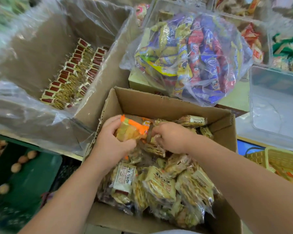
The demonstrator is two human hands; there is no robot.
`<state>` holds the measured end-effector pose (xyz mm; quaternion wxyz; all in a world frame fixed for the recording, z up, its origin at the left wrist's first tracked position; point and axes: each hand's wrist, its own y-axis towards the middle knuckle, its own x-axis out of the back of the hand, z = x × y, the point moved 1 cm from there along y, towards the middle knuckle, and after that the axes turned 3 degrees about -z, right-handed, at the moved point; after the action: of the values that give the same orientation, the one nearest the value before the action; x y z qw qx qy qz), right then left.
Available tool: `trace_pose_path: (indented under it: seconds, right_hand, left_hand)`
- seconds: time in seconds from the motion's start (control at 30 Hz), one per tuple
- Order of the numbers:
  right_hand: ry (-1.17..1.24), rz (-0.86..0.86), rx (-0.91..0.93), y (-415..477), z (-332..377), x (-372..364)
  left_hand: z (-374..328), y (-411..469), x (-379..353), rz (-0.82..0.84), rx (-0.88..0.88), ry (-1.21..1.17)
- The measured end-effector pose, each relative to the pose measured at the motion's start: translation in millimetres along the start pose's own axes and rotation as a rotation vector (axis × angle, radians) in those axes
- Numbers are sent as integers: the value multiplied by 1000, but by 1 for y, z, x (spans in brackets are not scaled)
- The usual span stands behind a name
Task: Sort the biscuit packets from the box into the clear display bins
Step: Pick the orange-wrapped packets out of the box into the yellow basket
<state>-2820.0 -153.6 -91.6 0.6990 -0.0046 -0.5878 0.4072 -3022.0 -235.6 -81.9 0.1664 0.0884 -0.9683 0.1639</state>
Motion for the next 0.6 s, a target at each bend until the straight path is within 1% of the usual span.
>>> trace_pose_path:
  seconds: [0.07, 0.13, 0.2, 0.27, 0.33, 0.43, 0.53, 0.6]
  right_hand:
    - [-95, 49, 53, 19, 3, -6]
    - [-292, 55, 150, 37, 5, -9]
    - [-512, 34, 247, 53, 7, -10]
    - [-667, 71, 296, 67, 5, -13]
    - [-751, 157, 302, 80, 3, -19]
    - [-802, 209, 310, 93, 3, -31]
    - [-838, 129, 333, 95, 6, -43]
    - [-815, 86, 333, 95, 7, -46]
  left_hand:
    - [-1, -28, 17, 29, 121, -391]
    - [5, -51, 32, 76, 206, -703]
    - [11, -70, 43, 87, 230, -922]
    - [19, -86, 49, 60, 266, -1103]
    - [25, -98, 52, 33, 277, -1192]
    - [31, -110, 54, -22, 246, -1190]
    - [38, -119, 55, -93, 237, -1186]
    - [41, -123, 54, -89, 209, -1185]
